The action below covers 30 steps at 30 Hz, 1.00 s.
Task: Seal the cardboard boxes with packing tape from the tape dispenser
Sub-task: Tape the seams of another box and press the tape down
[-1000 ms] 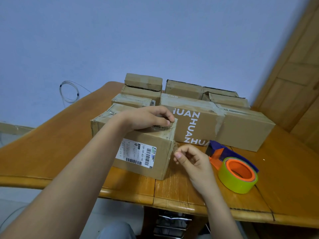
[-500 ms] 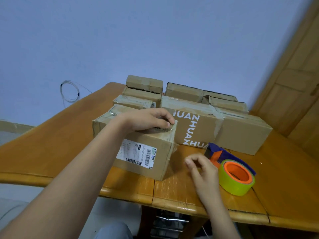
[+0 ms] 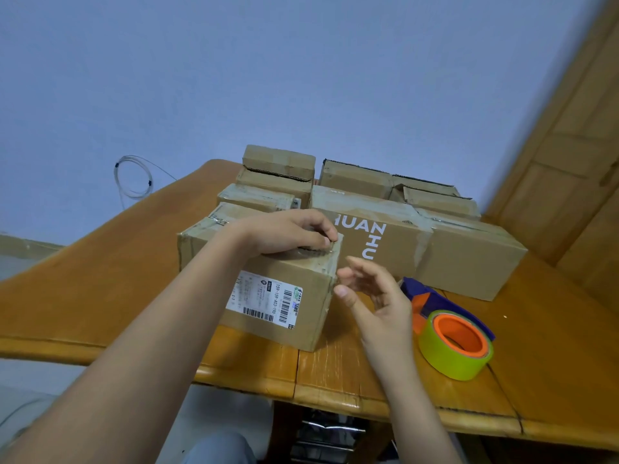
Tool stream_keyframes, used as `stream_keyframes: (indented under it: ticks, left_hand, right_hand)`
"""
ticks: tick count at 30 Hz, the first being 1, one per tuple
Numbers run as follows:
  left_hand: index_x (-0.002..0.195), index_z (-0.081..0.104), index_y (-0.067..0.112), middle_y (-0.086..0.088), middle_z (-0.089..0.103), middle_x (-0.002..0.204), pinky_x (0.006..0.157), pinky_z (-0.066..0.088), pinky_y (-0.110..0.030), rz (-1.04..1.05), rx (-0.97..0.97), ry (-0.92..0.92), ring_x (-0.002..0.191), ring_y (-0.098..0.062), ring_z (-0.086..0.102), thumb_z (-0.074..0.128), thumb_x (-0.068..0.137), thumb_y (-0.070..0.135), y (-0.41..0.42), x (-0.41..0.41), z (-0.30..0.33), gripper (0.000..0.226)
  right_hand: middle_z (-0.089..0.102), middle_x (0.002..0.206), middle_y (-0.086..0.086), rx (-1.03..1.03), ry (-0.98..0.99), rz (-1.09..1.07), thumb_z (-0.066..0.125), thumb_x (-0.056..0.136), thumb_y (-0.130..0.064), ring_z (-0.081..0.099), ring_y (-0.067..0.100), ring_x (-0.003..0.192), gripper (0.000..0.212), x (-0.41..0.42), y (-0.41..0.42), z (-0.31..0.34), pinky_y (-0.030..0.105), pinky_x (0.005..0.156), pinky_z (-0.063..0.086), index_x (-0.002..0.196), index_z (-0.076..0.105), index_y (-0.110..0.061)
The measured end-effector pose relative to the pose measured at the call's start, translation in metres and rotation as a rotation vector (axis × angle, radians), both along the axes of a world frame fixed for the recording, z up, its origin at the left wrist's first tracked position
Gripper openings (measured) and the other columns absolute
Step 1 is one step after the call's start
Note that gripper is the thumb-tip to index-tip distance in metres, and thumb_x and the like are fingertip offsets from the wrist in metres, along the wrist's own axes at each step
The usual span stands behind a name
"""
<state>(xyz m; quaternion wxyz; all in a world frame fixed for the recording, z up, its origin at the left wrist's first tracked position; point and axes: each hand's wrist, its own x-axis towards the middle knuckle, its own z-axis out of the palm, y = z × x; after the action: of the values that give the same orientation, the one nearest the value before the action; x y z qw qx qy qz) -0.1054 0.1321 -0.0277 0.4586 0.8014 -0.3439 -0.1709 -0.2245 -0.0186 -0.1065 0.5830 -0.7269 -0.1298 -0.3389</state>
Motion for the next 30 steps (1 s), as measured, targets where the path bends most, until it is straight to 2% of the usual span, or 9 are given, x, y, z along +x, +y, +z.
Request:
stream_keyframes:
  ticks: [4, 7, 13, 17, 21, 24, 26, 28, 30]
  left_hand:
    - [0.114, 0.061, 0.014, -0.007, 0.059, 0.128, 0.084, 0.044, -0.011, 0.004, -0.008, 0.000, 0.102, -0.005, 0.056, 0.057, 0.094, 0.014, 0.000, 0.001, -0.001, 0.020]
    - [0.117, 0.060, 0.011, -0.008, 0.058, 0.129, 0.078, 0.043, -0.006, 0.006, -0.006, -0.001, 0.099, -0.004, 0.055, 0.057, 0.095, 0.013, -0.001, 0.001, -0.001, 0.022]
    - [0.119, 0.060, 0.010, -0.006, 0.058, 0.130, 0.075, 0.042, -0.002, 0.012, -0.004, -0.010, 0.097, -0.002, 0.054, 0.057, 0.095, 0.012, 0.000, 0.000, 0.000, 0.024]
    - [0.117, 0.060, 0.012, -0.006, 0.058, 0.130, 0.081, 0.043, -0.006, 0.001, 0.004, -0.011, 0.104, -0.005, 0.055, 0.057, 0.094, 0.013, 0.000, 0.000, 0.000, 0.023]
    - [0.113, 0.062, 0.017, -0.007, 0.059, 0.129, 0.095, 0.043, -0.022, -0.002, 0.007, 0.000, 0.114, -0.016, 0.057, 0.059, 0.094, 0.016, -0.001, 0.000, 0.000, 0.020]
    - [0.113, 0.060, 0.016, -0.008, 0.058, 0.128, 0.085, 0.045, -0.011, -0.008, 0.014, 0.001, 0.104, -0.008, 0.057, 0.059, 0.094, 0.015, -0.002, -0.001, 0.000, 0.020]
    - [0.116, 0.058, 0.013, -0.010, 0.057, 0.129, 0.079, 0.043, -0.006, -0.009, 0.024, -0.019, 0.103, -0.006, 0.054, 0.058, 0.094, 0.014, -0.003, 0.000, 0.000, 0.022]
    - [0.116, 0.058, 0.015, -0.008, 0.056, 0.128, 0.084, 0.042, -0.011, -0.011, 0.048, -0.048, 0.105, -0.007, 0.053, 0.059, 0.094, 0.017, -0.003, 0.000, 0.000, 0.022]
    - [0.113, 0.059, 0.022, -0.004, 0.053, 0.128, 0.095, 0.039, -0.022, -0.013, 0.083, -0.075, 0.113, -0.010, 0.050, 0.063, 0.091, 0.026, -0.003, 0.001, 0.000, 0.023]
  right_hand:
    - [0.068, 0.087, -0.008, -0.037, -0.065, -0.055, 0.069, 0.079, 0.007, 0.063, 0.003, 0.084, 0.045, 0.005, 0.002, 0.002, 0.013, 0.084, 0.045, 0.105, 0.061, -0.029]
    - [0.067, 0.083, -0.008, -0.087, -0.094, -0.101, 0.067, 0.080, 0.004, 0.062, 0.000, 0.082, 0.043, 0.008, 0.003, 0.004, 0.008, 0.086, 0.040, 0.104, 0.060, -0.031]
    - [0.062, 0.076, -0.014, -0.039, -0.083, -0.104, 0.057, 0.083, -0.007, 0.058, 0.003, 0.077, 0.034, 0.017, 0.008, -0.007, 0.012, 0.083, 0.041, 0.102, 0.058, -0.034]
    - [0.059, 0.077, -0.013, -0.016, -0.045, -0.012, 0.054, 0.084, -0.005, 0.055, 0.003, 0.077, 0.034, 0.022, 0.005, -0.006, 0.018, 0.080, 0.044, 0.105, 0.058, -0.031]
    - [0.057, 0.074, -0.009, 0.003, -0.012, 0.113, 0.056, 0.084, 0.003, 0.054, 0.003, 0.076, 0.039, 0.025, -0.004, 0.004, 0.016, 0.081, 0.044, 0.112, 0.054, -0.025]
    - [0.057, 0.081, -0.008, 0.032, 0.014, 0.140, 0.060, 0.082, 0.012, 0.054, 0.002, 0.079, 0.053, 0.027, -0.004, 0.006, 0.017, 0.081, 0.046, 0.117, 0.051, -0.026]
    - [0.051, 0.098, -0.003, 0.088, 0.020, 0.135, 0.065, 0.074, 0.005, 0.051, -0.001, 0.087, 0.061, 0.029, -0.002, 0.005, 0.018, 0.080, 0.047, 0.123, 0.048, -0.029]
    - [0.047, 0.107, -0.002, 0.100, 0.028, 0.108, 0.070, 0.068, -0.010, 0.049, -0.004, 0.091, 0.066, 0.034, -0.004, 0.004, 0.019, 0.080, 0.046, 0.125, 0.045, -0.032]
    - [0.046, 0.111, -0.005, 0.041, 0.055, 0.077, 0.080, 0.063, -0.042, 0.047, -0.006, 0.095, 0.073, 0.042, -0.007, 0.005, 0.017, 0.084, 0.043, 0.126, 0.043, -0.035]
